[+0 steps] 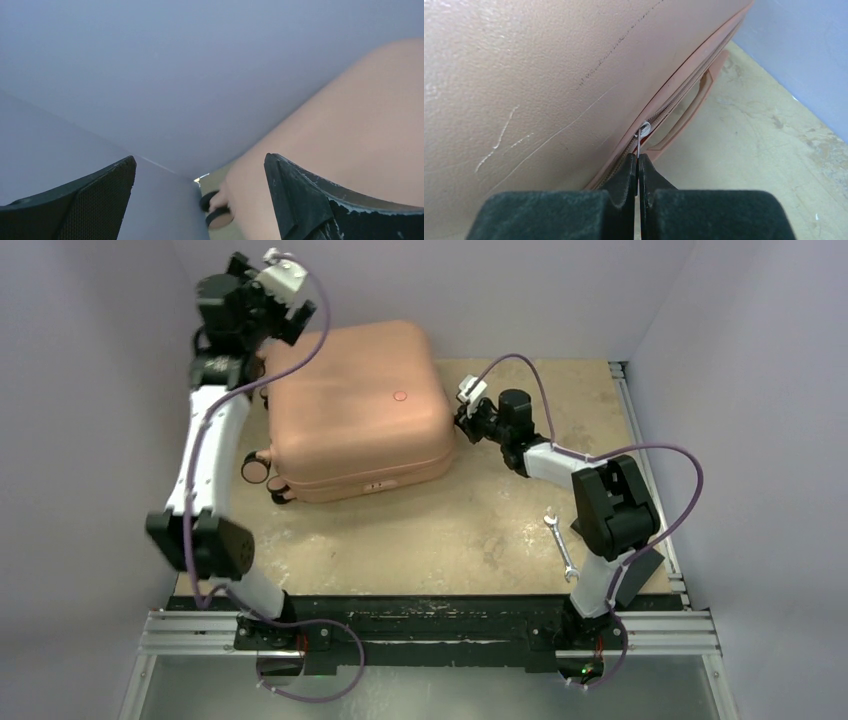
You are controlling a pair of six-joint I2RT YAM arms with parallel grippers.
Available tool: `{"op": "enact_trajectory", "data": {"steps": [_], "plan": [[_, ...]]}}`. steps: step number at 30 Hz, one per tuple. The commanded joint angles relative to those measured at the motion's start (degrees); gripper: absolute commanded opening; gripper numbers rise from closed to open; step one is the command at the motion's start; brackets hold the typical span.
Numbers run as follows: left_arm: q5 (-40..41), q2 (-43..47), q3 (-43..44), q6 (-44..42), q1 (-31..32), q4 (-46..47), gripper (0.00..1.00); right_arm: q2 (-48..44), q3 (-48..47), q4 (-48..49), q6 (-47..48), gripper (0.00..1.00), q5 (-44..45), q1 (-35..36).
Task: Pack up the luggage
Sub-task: Zip the luggage at the center of the board.
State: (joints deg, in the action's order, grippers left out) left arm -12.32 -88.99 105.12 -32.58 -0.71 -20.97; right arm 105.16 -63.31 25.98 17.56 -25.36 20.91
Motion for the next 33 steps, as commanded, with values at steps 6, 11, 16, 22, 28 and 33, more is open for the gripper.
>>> {"op": "enact_trajectory", "data": {"steps": [6, 11, 16, 22, 28, 33], "plan": [[36.91, -30.74, 13.49, -6.78, 18.02, 26.80, 0.99, -5.40, 5.28, 0.02, -2.15, 0.00, -9.79, 9.81], [47.26, -46.19, 32.74, -7.81, 18.99, 31.11, 0.99, -8.20, 8.40, -1.87, -1.99, 0.00, -11.62, 11.55], [51.55, -48.91, 31.17, -11.14, 19.03, 45.24, 0.99, -9.54, 10.43, -2.71, -2.06, 0.00, -12.91, 12.24], [49.28, -53.17, 30.05, -19.96, 19.01, 46.58, 0.99, -10.07, 12.12, -1.62, -3.50, 0.00, -13.78, 12.62], [39.31, -51.00, 22.43, -21.06, 19.08, 34.85, 0.98, -12.64, 13.40, -1.83, -3.97, 0.00, -8.94, 12.54], [32.27, -50.32, 21.74, -21.09, 19.29, 25.95, 0.93, -14.99, 12.97, -3.20, -3.23, 0.00, 0.38, 10.45]]}}
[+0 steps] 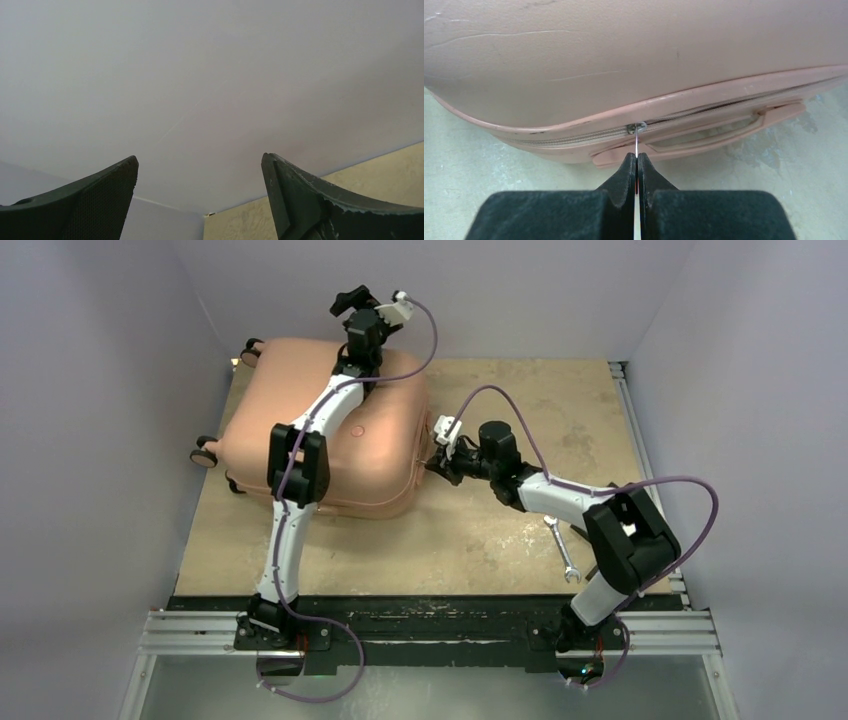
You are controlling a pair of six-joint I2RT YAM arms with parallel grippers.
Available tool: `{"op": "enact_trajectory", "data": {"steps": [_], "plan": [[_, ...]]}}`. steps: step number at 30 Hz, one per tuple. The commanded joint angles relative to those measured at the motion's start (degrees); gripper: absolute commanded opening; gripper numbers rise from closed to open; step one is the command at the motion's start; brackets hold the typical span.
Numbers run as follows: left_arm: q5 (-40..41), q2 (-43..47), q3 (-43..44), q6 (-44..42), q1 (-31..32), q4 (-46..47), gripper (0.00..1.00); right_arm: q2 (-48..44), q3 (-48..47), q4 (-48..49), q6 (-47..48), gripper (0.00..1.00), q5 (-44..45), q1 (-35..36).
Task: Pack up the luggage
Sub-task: Zip the luggage at the center of the board.
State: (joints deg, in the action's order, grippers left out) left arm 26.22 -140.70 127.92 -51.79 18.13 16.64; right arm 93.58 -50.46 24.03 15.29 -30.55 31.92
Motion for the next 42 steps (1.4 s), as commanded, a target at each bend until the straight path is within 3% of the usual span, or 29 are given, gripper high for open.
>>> {"op": "enact_trajectory", "data": {"steps": [1, 5, 17, 22, 29, 31, 35, 38, 42], "plan": [[-7.74, 1.44, -0.88, -2.27, 0.56, -14.90, 0.91, -3.75, -0.09, -1.12, -1.23, 0.00, 8.30, -1.07], [-12.71, 3.57, -4.39, -2.58, 1.00, -20.31, 0.83, -3.99, -1.32, 0.14, -1.83, 0.00, 17.83, -4.26], [-20.28, 9.83, -17.15, -2.13, 2.86, -26.92, 0.71, 6.50, -11.28, 5.50, -1.84, 0.00, 27.86, -8.49], [-22.85, 12.24, -20.52, -1.10, 3.45, -27.66, 0.70, 11.85, -18.68, 2.91, -2.28, 0.00, 28.37, -9.17], [-23.72, 14.14, -21.22, 1.20, 4.88, -29.09, 0.70, 20.74, -32.38, -3.13, -1.62, 0.00, 22.14, -11.10], [-20.86, 15.03, -20.38, 3.79, 4.90, -27.79, 0.81, 22.13, -34.24, -4.13, -2.13, 0.00, 21.73, -11.74], [-7.57, 16.79, -13.72, 11.98, 4.17, -27.97, 0.98, 21.99, -33.44, -3.14, -2.46, 0.00, 21.71, -12.85], [1.27, 20.41, -8.22, 19.44, 2.26, -31.44, 0.99, 21.35, -31.87, -2.02, -2.67, 0.00, 21.27, -13.49], [8.66, 29.74, -8.70, 26.58, -2.09, -35.79, 0.99, 21.03, -30.93, -1.13, -3.38, 0.00, 20.10, -13.66]]}}
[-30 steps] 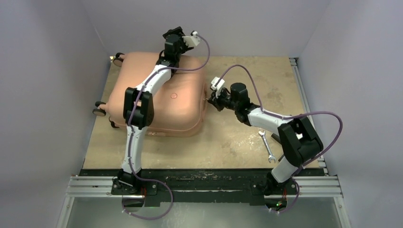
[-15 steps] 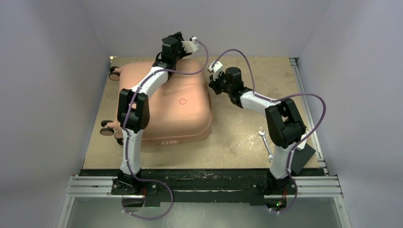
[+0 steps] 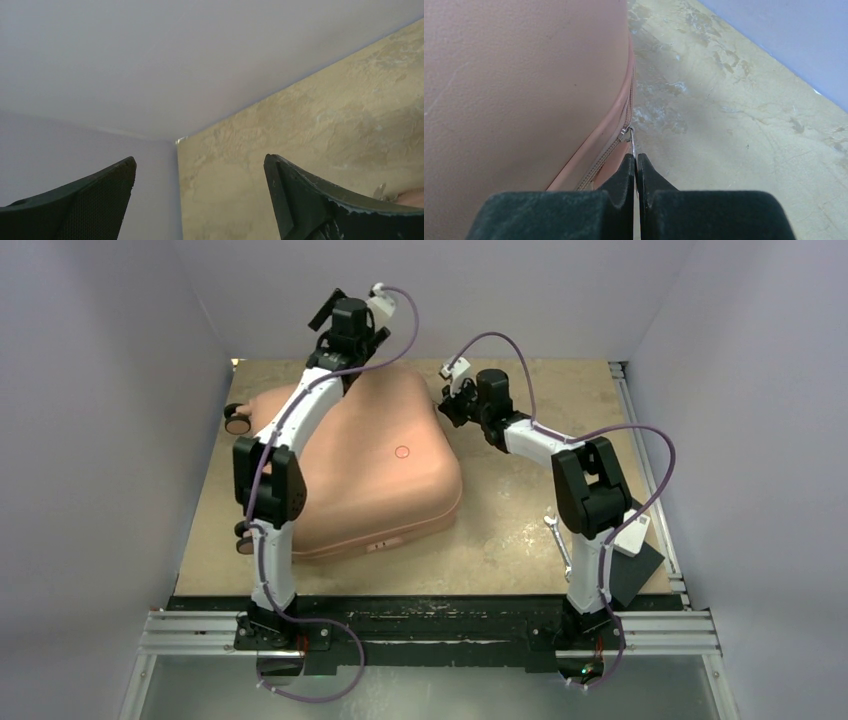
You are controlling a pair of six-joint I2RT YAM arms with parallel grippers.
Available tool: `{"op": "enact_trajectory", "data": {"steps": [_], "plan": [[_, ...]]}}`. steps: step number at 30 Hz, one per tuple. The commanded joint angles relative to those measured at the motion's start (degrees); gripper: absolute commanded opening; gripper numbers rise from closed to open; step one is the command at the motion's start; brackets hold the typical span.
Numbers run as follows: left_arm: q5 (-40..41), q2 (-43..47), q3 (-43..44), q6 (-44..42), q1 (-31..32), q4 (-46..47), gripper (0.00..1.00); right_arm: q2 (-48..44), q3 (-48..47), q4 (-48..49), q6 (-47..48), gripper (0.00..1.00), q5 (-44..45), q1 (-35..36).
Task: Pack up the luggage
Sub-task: Zip the luggage at the center of the board.
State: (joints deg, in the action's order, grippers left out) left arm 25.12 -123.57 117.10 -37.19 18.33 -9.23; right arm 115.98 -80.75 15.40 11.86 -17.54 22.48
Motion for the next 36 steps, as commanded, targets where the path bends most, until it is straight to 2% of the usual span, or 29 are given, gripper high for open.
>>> {"op": "enact_trajectory", "data": {"steps": [1, 8, 15, 17, 22, 36], "plan": [[10.97, 15.54, 0.36, 12.91, -3.84, -10.49, 0.99, -1.37, -0.64, 7.54, -0.29, 0.00, 6.70, -4.20], [13.85, 39.11, -24.12, 12.25, -13.19, -13.88, 0.94, -0.84, -2.33, 6.68, -1.23, 0.00, 4.37, -4.12], [12.43, 52.69, -43.58, 13.47, -18.25, -19.51, 0.75, -0.63, -3.96, 5.58, -1.61, 0.00, -0.02, -4.12], [11.28, 53.64, -46.74, 13.63, -20.83, -19.66, 0.66, -0.39, -4.33, 5.67, -1.23, 0.00, -0.91, -4.12], [11.71, 52.78, -49.16, 12.78, -22.75, -18.26, 0.51, 0.46, -6.01, 3.88, -1.72, 0.00, -0.70, -4.11], [7.74, 43.73, -50.92, 15.73, -23.14, -15.14, 0.46, -2.46, -1.05, 10.45, -4.37, 0.00, -0.27, -4.11]]}}
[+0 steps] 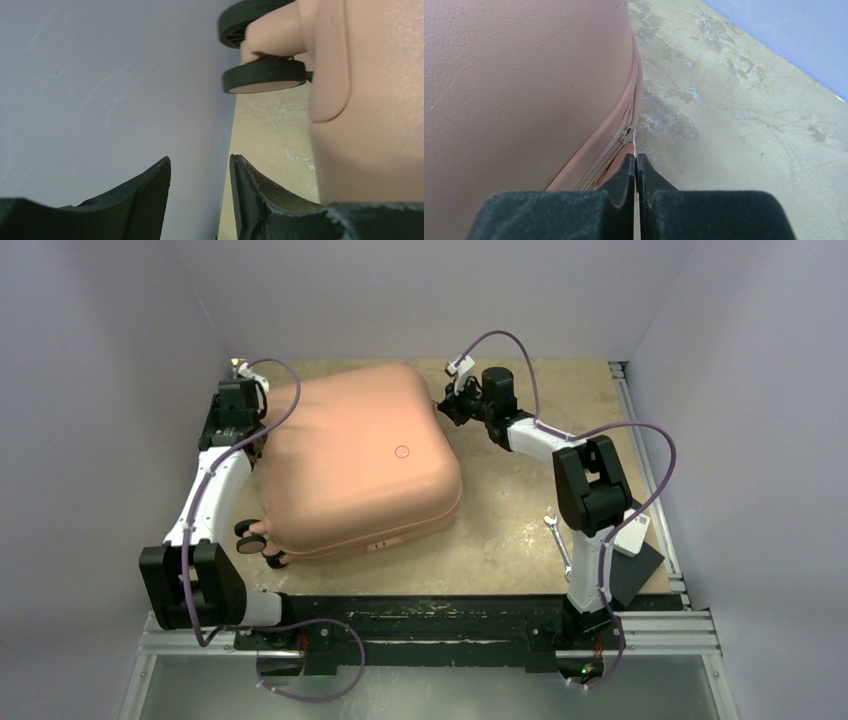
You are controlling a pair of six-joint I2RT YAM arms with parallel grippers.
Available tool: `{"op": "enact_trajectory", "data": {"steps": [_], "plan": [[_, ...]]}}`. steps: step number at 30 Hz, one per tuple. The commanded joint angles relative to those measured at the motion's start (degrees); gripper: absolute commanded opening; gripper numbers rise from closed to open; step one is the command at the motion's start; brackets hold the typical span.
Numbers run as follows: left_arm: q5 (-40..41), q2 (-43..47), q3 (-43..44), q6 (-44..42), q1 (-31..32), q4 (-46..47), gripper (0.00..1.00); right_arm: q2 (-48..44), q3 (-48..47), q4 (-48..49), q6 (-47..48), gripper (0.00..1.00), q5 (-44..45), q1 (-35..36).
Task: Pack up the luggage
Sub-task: Zip the luggage at the center of the board.
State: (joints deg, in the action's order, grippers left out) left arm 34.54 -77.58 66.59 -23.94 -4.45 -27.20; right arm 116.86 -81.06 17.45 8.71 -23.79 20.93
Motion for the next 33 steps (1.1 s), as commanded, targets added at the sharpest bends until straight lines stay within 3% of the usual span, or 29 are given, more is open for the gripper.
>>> {"op": "enact_trajectory", "data": {"steps": [1, 6, 10, 15, 27, 33], "plan": [[-1.92, -2.94, -0.29, 2.79, -0.38, 3.16, 0.46, -3.49, -0.71, 8.60, -1.38, 0.00, 6.46, -2.56], [-2.76, -5.87, 0.06, 3.94, -0.34, 5.20, 0.45, -4.66, 0.20, 10.42, -2.02, 0.00, 9.09, -2.69], [-3.00, -8.85, 0.65, 4.37, -0.30, 7.34, 0.45, -3.32, -2.91, 5.94, -3.02, 0.00, 1.51, -3.95], [-2.43, -13.93, 3.07, 4.44, -0.37, 9.68, 0.45, -1.63, -4.64, 5.07, -7.89, 0.00, 1.14, -5.08], [-8.28, -33.37, 23.30, 5.95, 1.06, 9.82, 0.41, -7.46, 3.04, 7.72, -5.04, 0.00, -0.85, -5.28], [-13.88, -38.91, 29.00, -0.84, 6.44, 14.44, 0.43, -14.53, 11.49, 9.07, -4.54, 0.00, -1.71, -5.61]]}}
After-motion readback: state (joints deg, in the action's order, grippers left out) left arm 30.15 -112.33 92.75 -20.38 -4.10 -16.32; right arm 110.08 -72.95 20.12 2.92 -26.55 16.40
